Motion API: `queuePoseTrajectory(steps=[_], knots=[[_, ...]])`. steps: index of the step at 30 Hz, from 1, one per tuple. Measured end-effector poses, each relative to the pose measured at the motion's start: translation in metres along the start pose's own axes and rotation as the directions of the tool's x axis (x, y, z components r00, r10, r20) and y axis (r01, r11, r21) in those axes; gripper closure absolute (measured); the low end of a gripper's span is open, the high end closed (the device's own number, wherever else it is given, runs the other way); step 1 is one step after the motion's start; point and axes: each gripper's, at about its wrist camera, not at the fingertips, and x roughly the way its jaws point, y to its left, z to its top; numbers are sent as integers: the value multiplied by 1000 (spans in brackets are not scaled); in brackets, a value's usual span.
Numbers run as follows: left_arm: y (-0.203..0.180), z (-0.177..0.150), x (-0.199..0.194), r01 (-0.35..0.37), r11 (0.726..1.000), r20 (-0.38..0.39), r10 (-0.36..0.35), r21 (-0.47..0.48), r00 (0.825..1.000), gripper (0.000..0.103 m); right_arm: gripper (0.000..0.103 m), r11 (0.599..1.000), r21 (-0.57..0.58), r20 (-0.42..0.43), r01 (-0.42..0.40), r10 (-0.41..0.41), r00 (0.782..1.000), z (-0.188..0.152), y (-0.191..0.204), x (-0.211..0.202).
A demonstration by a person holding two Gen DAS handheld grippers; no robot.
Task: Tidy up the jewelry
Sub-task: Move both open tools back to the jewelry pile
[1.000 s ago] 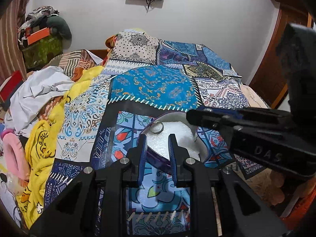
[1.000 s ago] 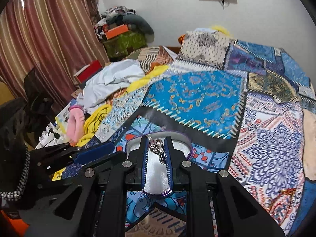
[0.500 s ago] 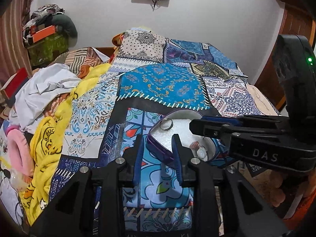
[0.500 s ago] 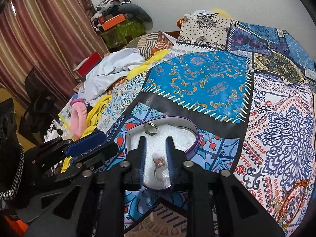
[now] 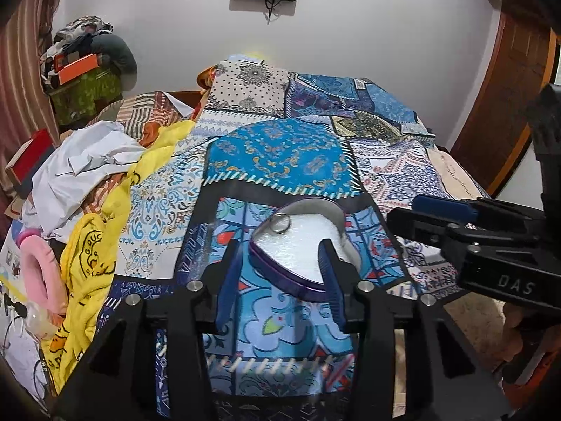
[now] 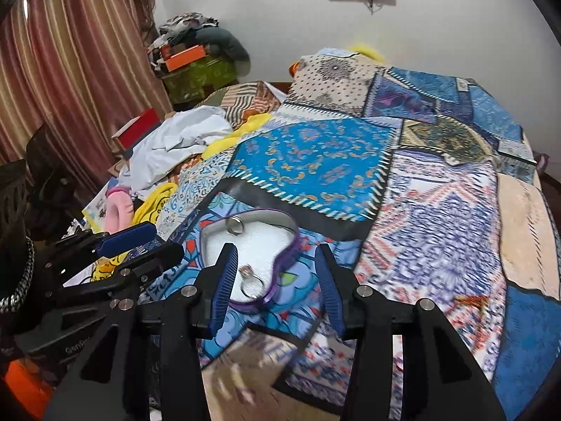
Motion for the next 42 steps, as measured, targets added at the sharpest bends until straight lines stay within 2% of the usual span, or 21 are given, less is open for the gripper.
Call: queuePoseTrajectory(steps=[3, 11, 18, 24, 27, 30, 37, 40, 42], knots=[[-10, 0, -2, 6, 1000, 0, -6, 12, 1000, 53, 61, 1000, 9, 15, 17, -17, 1000, -5, -7, -12], [-41, 6, 0, 45, 998, -9, -45, 49, 999, 52, 61, 996, 55, 52, 66, -69, 996, -22, -35, -45], [-81, 16, 2, 87, 989, -2, -88, 120, 996, 51, 61, 981, 139, 81, 135, -147, 986, -37, -78, -76], [-113, 19, 17, 137, 976, -30, -134, 168, 991, 49, 61, 957, 213, 74, 196, -216, 974, -54, -117, -95], [-126, 16, 27, 153, 970, -45, -147, 190, 988, 49, 61, 950, 234, 63, 205, -225, 972, -63, -128, -99], [-134, 14, 36, 140, 968, -37, -135, 208, 990, 49, 61, 948, 240, 48, 210, -227, 973, -70, -132, -96], [-149, 5, 61, 181, 948, -108, -158, 263, 982, 68, 61, 951, 241, 14, 194, -203, 979, -82, -137, -81], [-155, 1, 69, 229, 934, -146, -195, 274, 970, 79, 61, 953, 243, 12, 183, -191, 981, -84, -138, -78], [-159, -1, 73, 256, 925, -161, -218, 280, 963, 82, 60, 953, 246, 11, 178, -187, 982, -85, -140, -76]])
